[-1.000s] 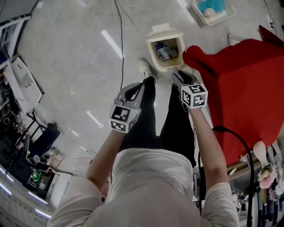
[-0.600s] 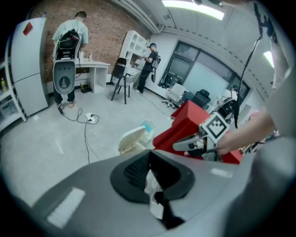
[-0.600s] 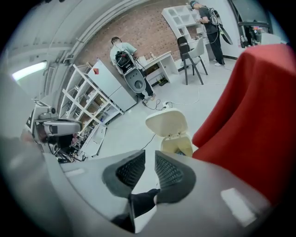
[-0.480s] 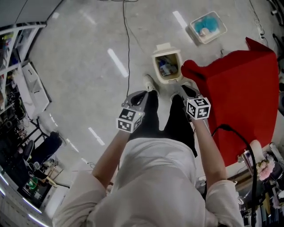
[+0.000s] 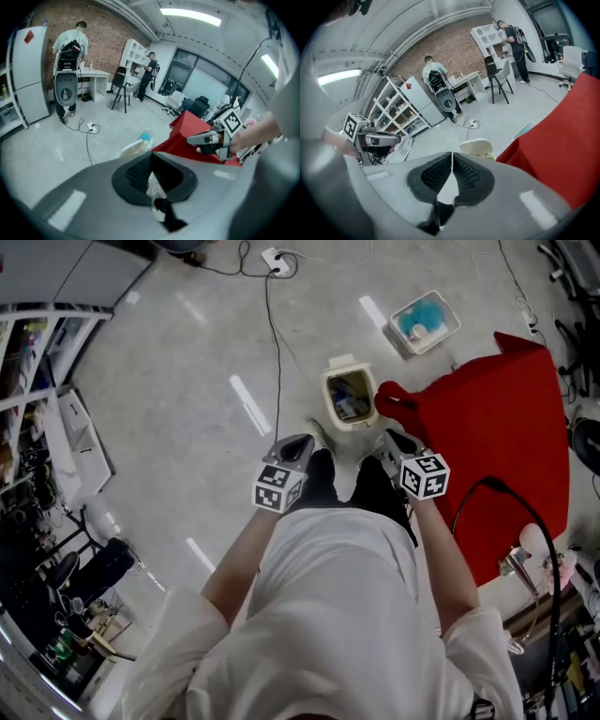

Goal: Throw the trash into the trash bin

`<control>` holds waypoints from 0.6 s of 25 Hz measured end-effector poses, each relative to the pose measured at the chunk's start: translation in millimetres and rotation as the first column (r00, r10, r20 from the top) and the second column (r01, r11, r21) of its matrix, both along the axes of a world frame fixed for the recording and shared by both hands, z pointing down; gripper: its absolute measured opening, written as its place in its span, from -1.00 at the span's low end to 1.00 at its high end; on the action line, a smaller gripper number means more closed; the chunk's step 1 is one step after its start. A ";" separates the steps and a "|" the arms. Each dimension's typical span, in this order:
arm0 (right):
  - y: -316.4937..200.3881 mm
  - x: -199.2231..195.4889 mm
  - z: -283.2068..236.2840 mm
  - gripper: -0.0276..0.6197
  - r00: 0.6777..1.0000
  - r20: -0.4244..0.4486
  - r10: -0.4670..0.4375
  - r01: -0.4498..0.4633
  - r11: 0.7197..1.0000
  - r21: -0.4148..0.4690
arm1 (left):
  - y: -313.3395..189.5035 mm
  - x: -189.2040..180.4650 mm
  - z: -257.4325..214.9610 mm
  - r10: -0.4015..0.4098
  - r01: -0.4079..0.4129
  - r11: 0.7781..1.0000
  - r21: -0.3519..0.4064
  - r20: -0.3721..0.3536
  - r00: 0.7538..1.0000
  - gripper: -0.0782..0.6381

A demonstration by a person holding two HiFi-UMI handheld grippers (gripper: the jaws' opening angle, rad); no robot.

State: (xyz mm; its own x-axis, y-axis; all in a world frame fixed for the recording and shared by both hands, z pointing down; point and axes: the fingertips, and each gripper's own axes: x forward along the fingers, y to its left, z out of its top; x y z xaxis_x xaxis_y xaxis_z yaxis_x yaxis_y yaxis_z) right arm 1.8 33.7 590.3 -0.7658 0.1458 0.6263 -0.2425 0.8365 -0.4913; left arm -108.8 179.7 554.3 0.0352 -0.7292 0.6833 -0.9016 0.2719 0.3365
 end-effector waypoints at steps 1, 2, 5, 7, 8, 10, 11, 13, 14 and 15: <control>0.7 2.7 -7.6 -0.89 1.000 0.010 0.004 -0.004 1.000 0.004 | 0.1 1.2 -4.1 -0.006 0.006 1.000 0.006 -0.003 1.000 -0.77; 1.2 5.7 -14.8 -0.89 1.000 0.019 0.008 -0.008 1.000 0.008 | 0.5 2.8 -8.4 -0.011 0.011 1.000 0.012 -0.006 1.000 -0.77; 2.6 15.9 -38.0 -0.90 0.999 0.038 0.025 -0.026 0.999 0.020 | 2.2 10.1 -25.7 -0.005 0.005 1.000 0.025 -0.003 1.000 -0.77; 2.8 23.8 -54.7 -0.90 0.998 0.053 0.038 -0.040 0.999 0.031 | 3.4 16.5 -38.5 0.014 -0.015 0.999 0.037 0.007 1.000 -0.77; 2.5 27.6 -63.3 -0.91 0.997 0.062 0.044 -0.046 0.998 0.039 | 3.9 19.0 -44.7 0.024 -0.025 0.999 0.043 0.013 1.000 -0.77; 0.7 33.6 -80.7 -0.91 0.995 0.082 0.053 -0.057 0.997 0.056 | 4.7 20.7 -56.9 0.034 -0.036 0.998 0.057 0.024 0.999 -0.77; -0.6 35.8 -88.7 -0.91 0.994 0.092 0.055 -0.061 0.996 0.066 | 5.1 20.2 -62.4 0.035 -0.036 0.997 0.063 0.028 0.999 -0.77; -2.3 39.9 -101.5 -0.91 0.993 0.105 0.053 -0.063 0.994 0.087 | 6.7 18.0 -71.9 0.028 -0.031 0.997 0.073 0.036 0.999 -0.77; -3.1 41.5 -106.2 -0.91 0.993 0.108 0.049 -0.060 0.993 0.100 | 7.3 16.5 -76.0 0.023 -0.026 0.997 0.079 0.041 0.999 -0.77; -4.3 42.5 -109.9 -0.91 0.993 0.110 0.044 -0.056 0.992 0.112 | 7.4 14.7 -79.6 0.018 -0.022 0.996 0.085 0.046 0.999 -0.77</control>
State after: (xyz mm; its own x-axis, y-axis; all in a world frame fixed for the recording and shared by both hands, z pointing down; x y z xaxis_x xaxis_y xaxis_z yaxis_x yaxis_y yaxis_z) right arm 44.3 29.4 480.4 -0.8340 0.0374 0.5505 -0.2365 0.8772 -0.4179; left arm -94.1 187.1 474.7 0.0213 -0.7844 0.6199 -0.9214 0.2253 0.3166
